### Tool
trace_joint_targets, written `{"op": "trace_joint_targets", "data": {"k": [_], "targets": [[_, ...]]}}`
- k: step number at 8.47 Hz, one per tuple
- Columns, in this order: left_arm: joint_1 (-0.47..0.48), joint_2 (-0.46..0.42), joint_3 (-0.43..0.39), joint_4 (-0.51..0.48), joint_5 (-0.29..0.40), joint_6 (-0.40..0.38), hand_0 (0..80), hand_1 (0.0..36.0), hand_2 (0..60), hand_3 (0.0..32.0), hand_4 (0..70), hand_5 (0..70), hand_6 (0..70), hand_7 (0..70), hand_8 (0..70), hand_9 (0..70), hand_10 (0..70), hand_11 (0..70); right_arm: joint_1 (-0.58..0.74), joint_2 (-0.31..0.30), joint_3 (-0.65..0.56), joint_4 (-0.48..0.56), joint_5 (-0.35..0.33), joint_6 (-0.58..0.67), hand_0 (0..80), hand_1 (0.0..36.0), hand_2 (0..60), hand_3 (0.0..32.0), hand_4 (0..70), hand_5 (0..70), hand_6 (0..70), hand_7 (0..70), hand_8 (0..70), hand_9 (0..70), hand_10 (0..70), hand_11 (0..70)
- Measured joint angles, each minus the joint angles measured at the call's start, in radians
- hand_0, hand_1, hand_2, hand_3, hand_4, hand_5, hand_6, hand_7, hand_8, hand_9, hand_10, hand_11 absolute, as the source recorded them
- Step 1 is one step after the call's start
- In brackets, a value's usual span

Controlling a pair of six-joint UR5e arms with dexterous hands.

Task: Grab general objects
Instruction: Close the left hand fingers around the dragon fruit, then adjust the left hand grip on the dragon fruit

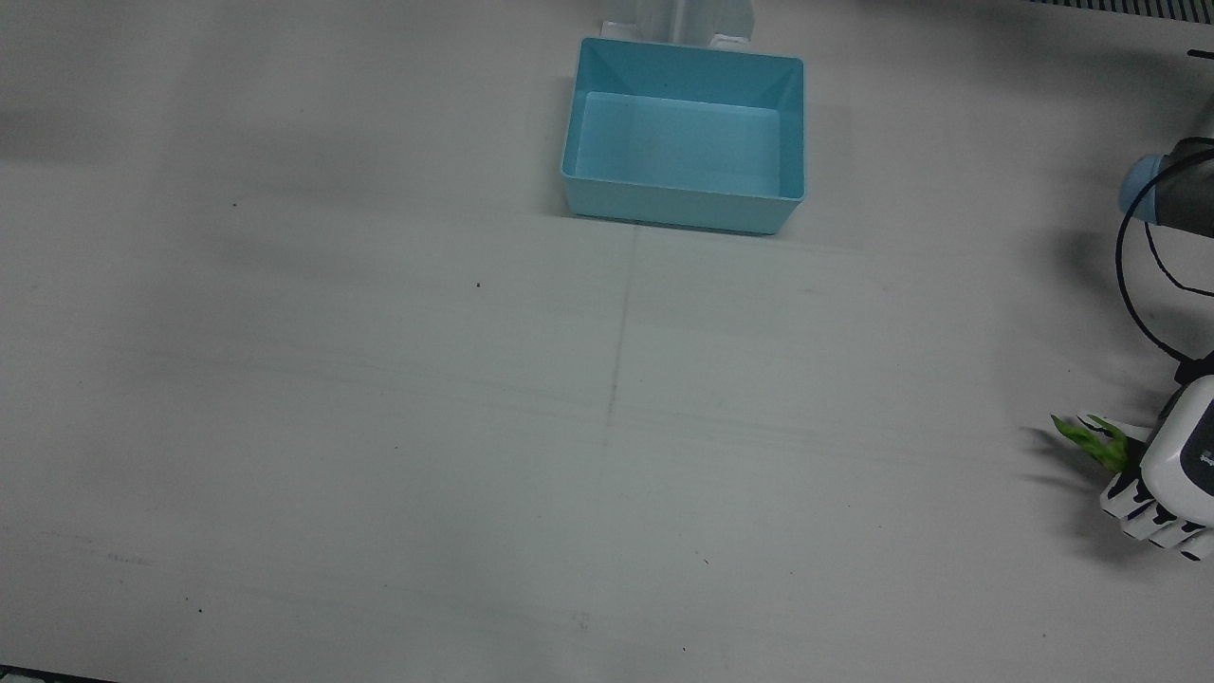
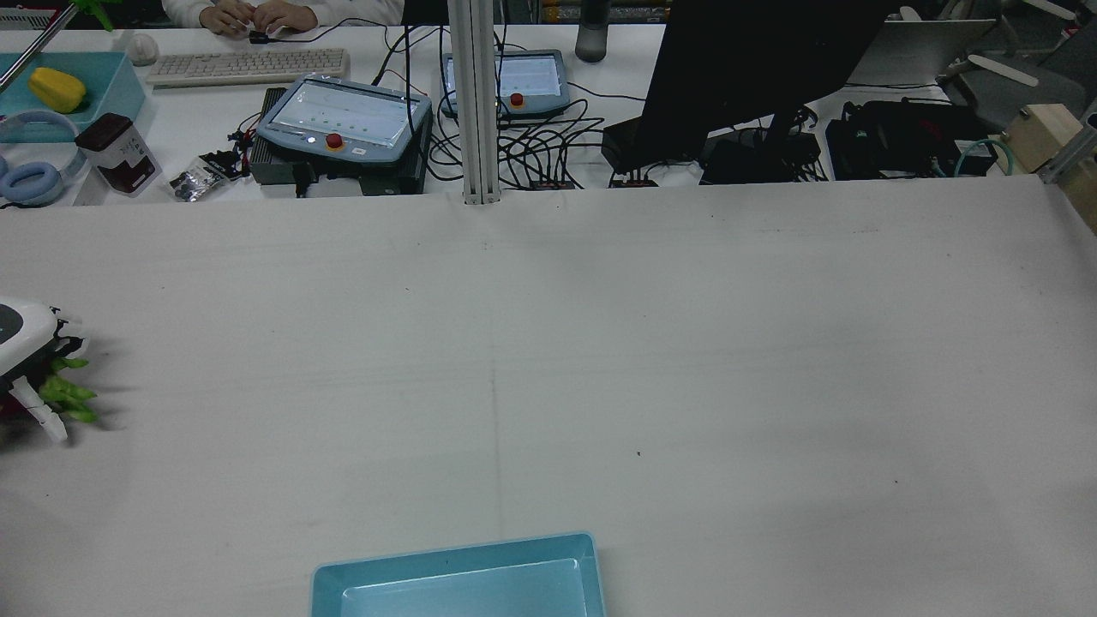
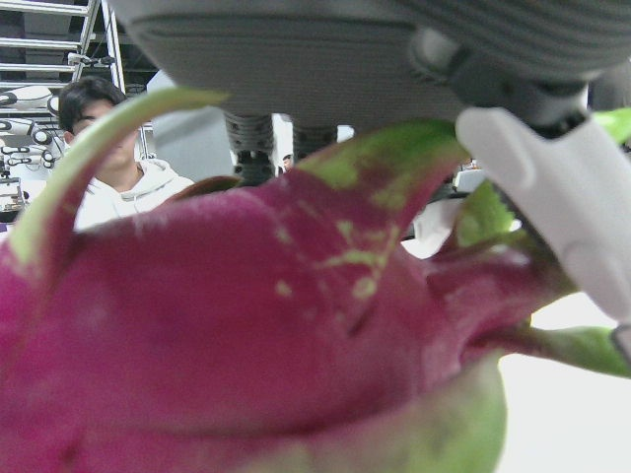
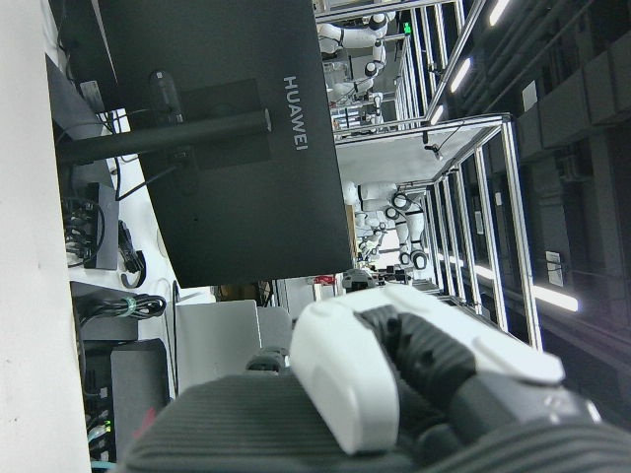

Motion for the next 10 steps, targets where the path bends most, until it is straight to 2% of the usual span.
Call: {"op": "trace_joint_targets", "data": {"k": [2, 5, 6, 7, 8, 9, 10], "targets": [[-0.004, 0.046, -0.05, -0.024, -0.025, 0.0, 38.5, 24.8, 60.0, 0.0, 63.4, 70.0, 70.0, 70.0, 70.0, 70.0, 70.0, 70.0, 0.0, 0.0, 0.0, 0.0, 0.0, 0.0, 0.0, 0.0, 0.0, 0.0, 0.0, 0.0, 0.0, 0.0, 0.0, 0.0, 0.0, 0.0], [-0.01, 0.126, -0.178, -0.031, -0.033, 0.0, 40.1, 24.7, 60.0, 0.0, 67.7, 70.0, 70.0, 70.0, 70.0, 70.0, 70.0, 70.0, 0.0, 0.0, 0.0, 0.0, 0.0, 0.0, 0.0, 0.0, 0.0, 0.0, 0.0, 0.0, 0.0, 0.0, 0.0, 0.0, 0.0, 0.0], [-0.008, 0.137, -0.193, -0.025, -0.033, -0.001, 35.9, 24.2, 60.0, 0.0, 66.1, 70.0, 70.0, 70.0, 70.0, 70.0, 70.0, 70.0, 0.0, 0.0, 0.0, 0.0, 0.0, 0.0, 0.0, 0.0, 0.0, 0.0, 0.0, 0.0, 0.0, 0.0, 0.0, 0.0, 0.0, 0.0], [-0.01, 0.142, -0.192, -0.018, -0.032, -0.006, 27.3, 11.3, 60.0, 0.0, 42.9, 70.0, 49.8, 62.5, 56.8, 61.0, 70.0, 70.0, 0.0, 0.0, 0.0, 0.0, 0.0, 0.0, 0.0, 0.0, 0.0, 0.0, 0.0, 0.0, 0.0, 0.0, 0.0, 0.0, 0.0, 0.0], [-0.019, 0.145, -0.191, -0.013, -0.032, -0.018, 44.5, 10.0, 19.3, 0.0, 25.5, 0.0, 9.6, 14.9, 13.9, 10.7, 22.8, 33.2, 0.0, 0.0, 0.0, 0.0, 0.0, 0.0, 0.0, 0.0, 0.0, 0.0, 0.0, 0.0, 0.0, 0.0, 0.0, 0.0, 0.0, 0.0], [-0.04, 0.146, -0.189, -0.009, -0.03, -0.04, 45.8, 9.1, 1.4, 0.0, 2.3, 0.0, 0.0, 0.0, 6.9, 0.0, 3.1, 5.3, 0.0, 0.0, 0.0, 0.0, 0.0, 0.0, 0.0, 0.0, 0.0, 0.0, 0.0, 0.0, 0.0, 0.0, 0.0, 0.0, 0.0, 0.0], [-0.061, 0.144, -0.19, 0.003, -0.029, -0.055, 46.4, 9.5, 0.0, 5.6, 0.0, 0.0, 0.0, 0.0, 6.8, 0.0, 0.5, 1.6, 0.0, 0.0, 0.0, 0.0, 0.0, 0.0, 0.0, 0.0, 0.0, 0.0, 0.0, 0.0, 0.0, 0.0, 0.0, 0.0, 0.0, 0.0]]}}
